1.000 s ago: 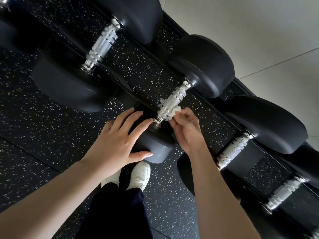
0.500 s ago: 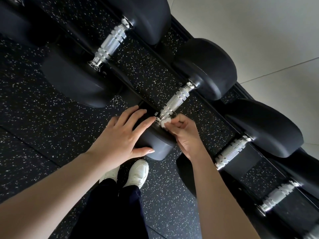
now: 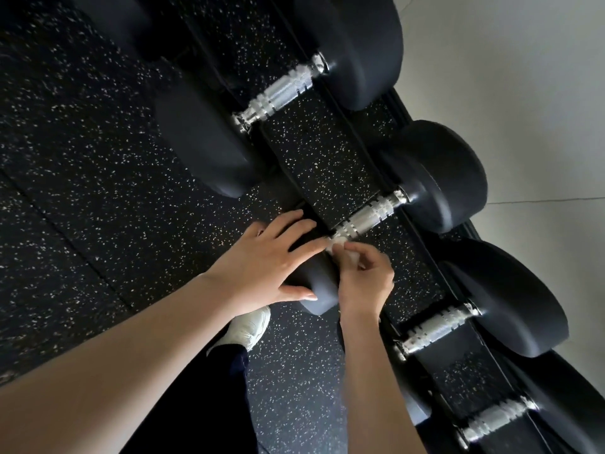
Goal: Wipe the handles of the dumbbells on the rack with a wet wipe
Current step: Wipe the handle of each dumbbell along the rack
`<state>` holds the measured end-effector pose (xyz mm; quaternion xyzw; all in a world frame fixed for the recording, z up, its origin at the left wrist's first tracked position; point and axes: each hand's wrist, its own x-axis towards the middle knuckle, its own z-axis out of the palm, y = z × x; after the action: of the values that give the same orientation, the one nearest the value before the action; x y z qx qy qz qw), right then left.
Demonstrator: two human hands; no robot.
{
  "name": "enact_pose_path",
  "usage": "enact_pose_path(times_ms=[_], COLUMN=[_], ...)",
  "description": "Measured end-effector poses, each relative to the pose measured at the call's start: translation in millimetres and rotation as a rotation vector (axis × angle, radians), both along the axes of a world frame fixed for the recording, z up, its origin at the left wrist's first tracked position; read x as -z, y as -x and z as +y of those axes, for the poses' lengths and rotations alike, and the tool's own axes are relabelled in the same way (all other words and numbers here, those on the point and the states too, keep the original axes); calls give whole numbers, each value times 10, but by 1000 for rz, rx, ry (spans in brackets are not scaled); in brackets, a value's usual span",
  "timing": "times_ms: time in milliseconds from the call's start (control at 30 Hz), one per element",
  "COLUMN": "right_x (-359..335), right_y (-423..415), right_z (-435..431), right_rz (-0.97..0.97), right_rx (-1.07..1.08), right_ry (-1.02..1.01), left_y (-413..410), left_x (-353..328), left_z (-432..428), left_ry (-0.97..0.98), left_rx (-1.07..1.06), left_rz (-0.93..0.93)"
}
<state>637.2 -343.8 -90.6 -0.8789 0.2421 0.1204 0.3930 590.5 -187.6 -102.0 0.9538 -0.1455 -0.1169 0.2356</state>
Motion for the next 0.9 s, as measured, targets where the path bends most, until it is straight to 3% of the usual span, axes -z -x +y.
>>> enact_pose_path(times_ms=[167,433,633,900], right_x=[-26,-38,-91,-72], right_y=[-83,-333,-324,-449], right_z=[74,170,132,193], right_rz=[-96,-215,31,143], right_rx=[-171,-740,-706,-779], right_ry=[114,386,438,411], left_y=[13,36,1,-32], left_x=[26,54,69,93], left_z=[61,97,120,155], left_ry=[80,186,202,247], left_rx=[-58,-168,-150,-152], left_rz=[25,105,192,225])
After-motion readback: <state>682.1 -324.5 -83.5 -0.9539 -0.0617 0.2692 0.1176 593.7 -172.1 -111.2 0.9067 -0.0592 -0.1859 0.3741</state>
